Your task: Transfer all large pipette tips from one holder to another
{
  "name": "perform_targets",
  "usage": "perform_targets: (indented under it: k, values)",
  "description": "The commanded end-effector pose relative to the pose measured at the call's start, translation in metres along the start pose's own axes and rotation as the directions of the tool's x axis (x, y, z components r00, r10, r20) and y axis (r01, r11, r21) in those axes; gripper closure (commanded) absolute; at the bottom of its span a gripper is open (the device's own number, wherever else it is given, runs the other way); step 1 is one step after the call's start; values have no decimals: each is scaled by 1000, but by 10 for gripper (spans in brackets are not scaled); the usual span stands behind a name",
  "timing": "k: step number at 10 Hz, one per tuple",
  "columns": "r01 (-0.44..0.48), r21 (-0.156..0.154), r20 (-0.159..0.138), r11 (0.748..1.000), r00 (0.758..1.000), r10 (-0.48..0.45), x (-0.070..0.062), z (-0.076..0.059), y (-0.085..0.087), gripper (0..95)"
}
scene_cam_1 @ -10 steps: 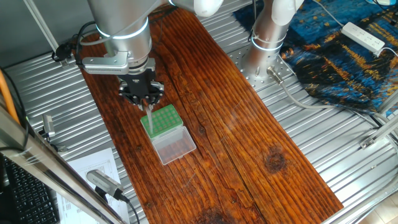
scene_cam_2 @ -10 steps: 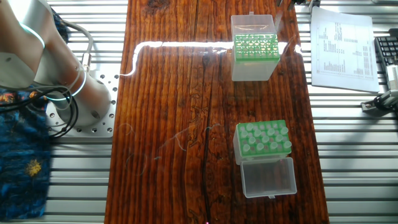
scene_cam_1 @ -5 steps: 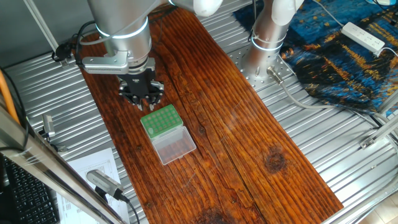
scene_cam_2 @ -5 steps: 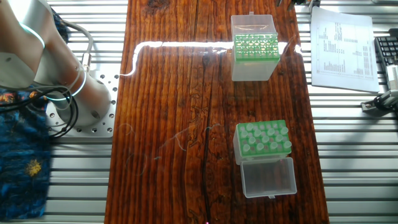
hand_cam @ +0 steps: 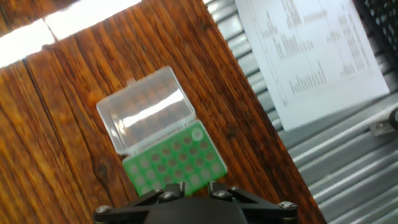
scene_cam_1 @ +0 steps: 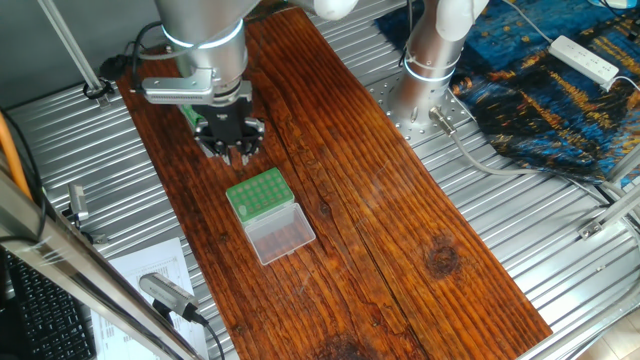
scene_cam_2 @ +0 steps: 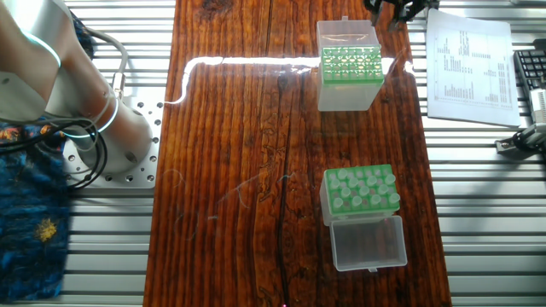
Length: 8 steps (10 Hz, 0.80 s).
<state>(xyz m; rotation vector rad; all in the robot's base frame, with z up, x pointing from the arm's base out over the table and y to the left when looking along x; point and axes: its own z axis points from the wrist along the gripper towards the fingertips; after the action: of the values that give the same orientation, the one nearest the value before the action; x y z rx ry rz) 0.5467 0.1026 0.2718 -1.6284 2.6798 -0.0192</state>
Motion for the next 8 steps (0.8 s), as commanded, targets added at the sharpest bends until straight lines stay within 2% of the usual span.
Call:
perform_targets:
  k: [1, 2, 3, 4, 5, 6, 7, 8]
  values:
    - [7, 3, -9, 1000, 1000, -7, 17, -2, -3, 760]
    - [38, 5, -16, 999, 999, -38, 28, -2, -4, 760]
    - [82, 13, -36, 997, 996, -82, 45, 0, -5, 760]
    - [85, 14, -38, 996, 996, -84, 48, 1, -5, 760]
    - [128, 12, -37, 992, 991, -128, 70, 9, -12, 760]
    - [159, 10, -38, 987, 987, -159, 77, 13, -17, 760]
    - [218, 3, -34, 976, 975, -218, 90, 18, -31, 760]
    - [238, 0, -27, 971, 971, -238, 99, 20, -39, 760]
